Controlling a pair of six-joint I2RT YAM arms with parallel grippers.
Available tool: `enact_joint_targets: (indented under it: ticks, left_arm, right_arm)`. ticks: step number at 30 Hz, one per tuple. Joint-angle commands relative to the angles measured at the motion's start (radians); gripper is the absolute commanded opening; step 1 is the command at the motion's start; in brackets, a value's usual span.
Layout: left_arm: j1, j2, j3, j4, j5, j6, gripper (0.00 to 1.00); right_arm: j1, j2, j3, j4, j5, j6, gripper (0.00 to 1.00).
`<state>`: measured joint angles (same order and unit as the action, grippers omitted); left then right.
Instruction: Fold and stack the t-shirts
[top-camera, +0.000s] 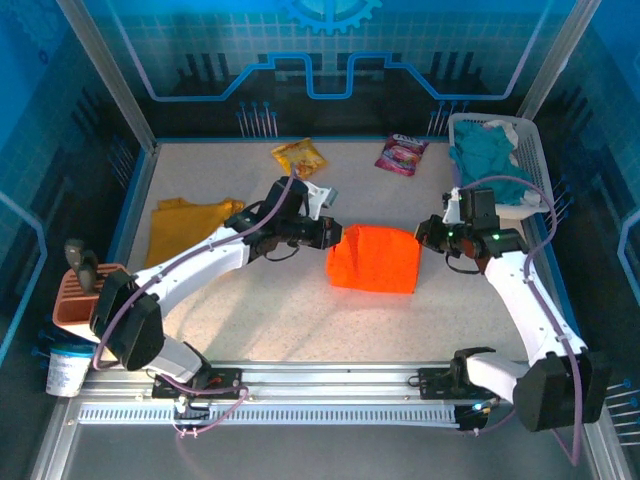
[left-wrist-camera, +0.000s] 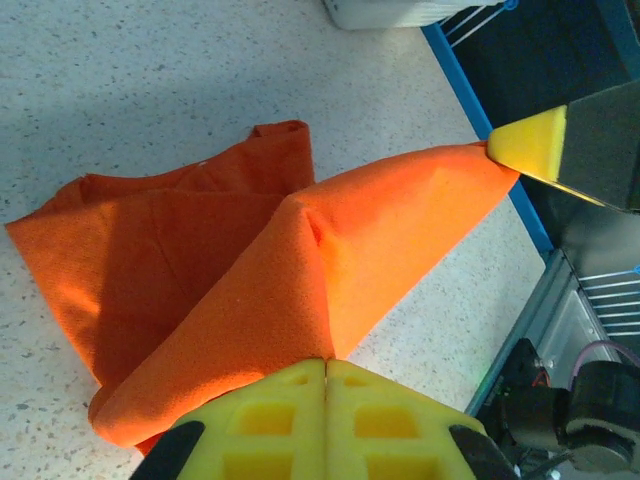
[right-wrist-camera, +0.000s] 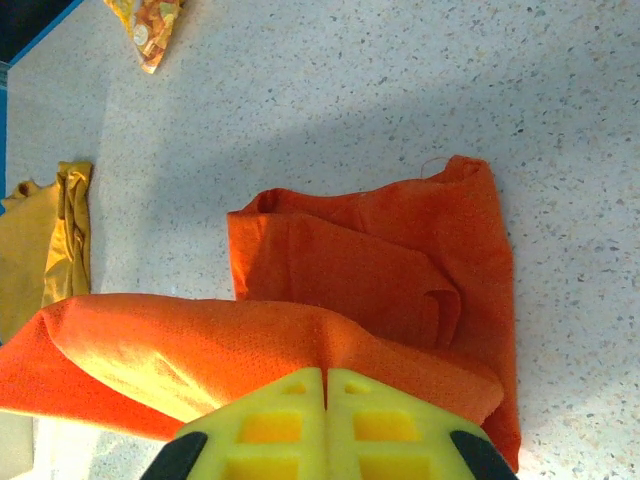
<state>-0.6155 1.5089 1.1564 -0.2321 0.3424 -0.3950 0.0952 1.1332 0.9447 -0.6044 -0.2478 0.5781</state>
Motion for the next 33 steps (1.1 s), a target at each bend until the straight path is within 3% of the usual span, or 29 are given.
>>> enact_joint_targets:
  ticks: [1,33]
  left_arm:
    - [0.021,0.036,0.007,0.052,0.04,-0.023,0.0]
    - [0.176,0.414,0.161,0.237,0.188,-0.056,0.0]
  right_arm:
    - [-0.02,0.028,0.037,0.045,-0.017,0.012,0.0]
    - [-0.081,0.453,0.153,0.311,-0.105,0.017,0.0]
